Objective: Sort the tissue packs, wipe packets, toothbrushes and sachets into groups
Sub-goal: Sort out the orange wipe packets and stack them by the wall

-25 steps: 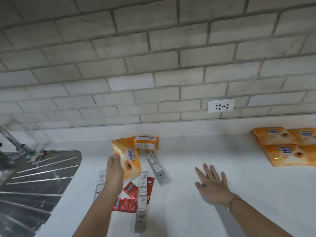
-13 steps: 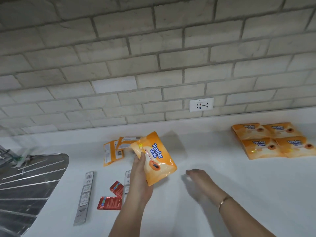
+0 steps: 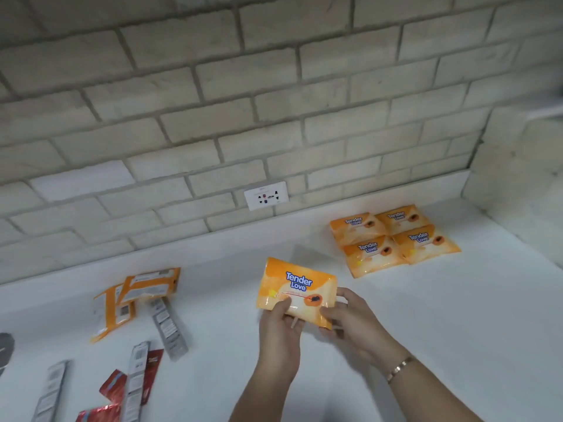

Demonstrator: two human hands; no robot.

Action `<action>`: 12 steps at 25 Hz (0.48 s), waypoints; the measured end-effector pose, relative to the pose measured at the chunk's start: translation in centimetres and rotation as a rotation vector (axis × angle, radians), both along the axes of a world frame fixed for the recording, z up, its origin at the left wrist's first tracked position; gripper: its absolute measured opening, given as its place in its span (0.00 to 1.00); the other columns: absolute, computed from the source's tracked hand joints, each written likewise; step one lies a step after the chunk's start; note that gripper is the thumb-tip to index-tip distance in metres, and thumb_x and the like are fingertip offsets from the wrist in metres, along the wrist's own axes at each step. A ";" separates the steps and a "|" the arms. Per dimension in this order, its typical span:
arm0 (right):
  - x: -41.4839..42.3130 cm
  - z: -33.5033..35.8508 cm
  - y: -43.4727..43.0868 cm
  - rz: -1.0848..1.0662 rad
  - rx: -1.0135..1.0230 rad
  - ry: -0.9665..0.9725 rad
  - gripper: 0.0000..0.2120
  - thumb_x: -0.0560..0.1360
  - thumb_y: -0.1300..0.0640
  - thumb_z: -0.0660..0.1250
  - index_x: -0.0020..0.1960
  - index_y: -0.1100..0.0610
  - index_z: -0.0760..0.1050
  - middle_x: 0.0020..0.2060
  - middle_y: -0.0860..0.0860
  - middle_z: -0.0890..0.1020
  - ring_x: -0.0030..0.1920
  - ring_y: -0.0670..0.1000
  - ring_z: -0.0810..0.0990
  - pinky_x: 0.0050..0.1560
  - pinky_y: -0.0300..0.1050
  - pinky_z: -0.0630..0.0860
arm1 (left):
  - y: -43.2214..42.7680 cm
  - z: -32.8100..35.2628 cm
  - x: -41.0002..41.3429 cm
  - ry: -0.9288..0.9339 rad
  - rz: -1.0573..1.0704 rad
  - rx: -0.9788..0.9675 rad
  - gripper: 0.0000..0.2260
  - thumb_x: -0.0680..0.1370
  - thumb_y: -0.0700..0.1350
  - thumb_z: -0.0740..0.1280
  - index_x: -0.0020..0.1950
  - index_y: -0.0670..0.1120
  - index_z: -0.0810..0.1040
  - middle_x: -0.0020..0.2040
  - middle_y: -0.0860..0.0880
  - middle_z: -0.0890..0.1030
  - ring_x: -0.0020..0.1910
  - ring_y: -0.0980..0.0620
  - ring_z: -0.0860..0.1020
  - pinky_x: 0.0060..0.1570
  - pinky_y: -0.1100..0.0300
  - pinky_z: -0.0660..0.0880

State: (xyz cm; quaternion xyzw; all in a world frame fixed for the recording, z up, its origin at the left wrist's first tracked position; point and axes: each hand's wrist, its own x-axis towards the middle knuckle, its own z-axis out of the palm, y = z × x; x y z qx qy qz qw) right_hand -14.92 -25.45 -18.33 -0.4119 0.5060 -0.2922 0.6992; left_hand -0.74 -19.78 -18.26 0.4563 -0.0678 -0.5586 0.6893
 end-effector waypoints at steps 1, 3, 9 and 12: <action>-1.3 -0.1 -0.7 -0.054 -0.020 0.012 0.15 0.78 0.70 0.68 0.62 0.58 0.77 0.52 0.62 0.86 0.41 0.57 0.83 0.40 0.50 0.80 | -0.7 -0.2 -0.9 -0.004 -0.012 0.037 0.15 0.82 0.38 0.63 0.68 0.41 0.77 0.61 0.40 0.84 0.59 0.42 0.83 0.57 0.48 0.79; -4.1 -0.4 -2.2 -0.131 -0.069 0.063 0.16 0.79 0.69 0.66 0.62 0.55 0.77 0.49 0.60 0.87 0.41 0.56 0.84 0.42 0.52 0.80 | -2.1 -0.9 -2.5 -0.037 -0.012 0.097 0.12 0.81 0.40 0.65 0.65 0.44 0.76 0.58 0.40 0.85 0.55 0.41 0.84 0.54 0.47 0.80; -10.4 -1.5 -5.9 -0.257 -0.234 0.253 0.18 0.79 0.69 0.64 0.61 0.51 0.77 0.47 0.52 0.86 0.46 0.49 0.86 0.42 0.40 0.79 | -6.5 -3.3 -7.5 -0.377 -0.109 0.285 0.07 0.80 0.42 0.67 0.57 0.46 0.79 0.51 0.42 0.87 0.48 0.43 0.86 0.47 0.47 0.82; -13.7 -2.6 -8.7 -0.314 -0.289 0.332 0.17 0.78 0.68 0.64 0.61 0.50 0.78 0.47 0.50 0.86 0.48 0.51 0.85 0.48 0.45 0.79 | -8.9 -3.6 -10.6 -0.585 -0.159 0.314 0.06 0.74 0.44 0.69 0.49 0.47 0.83 0.45 0.45 0.86 0.41 0.48 0.81 0.40 0.53 0.76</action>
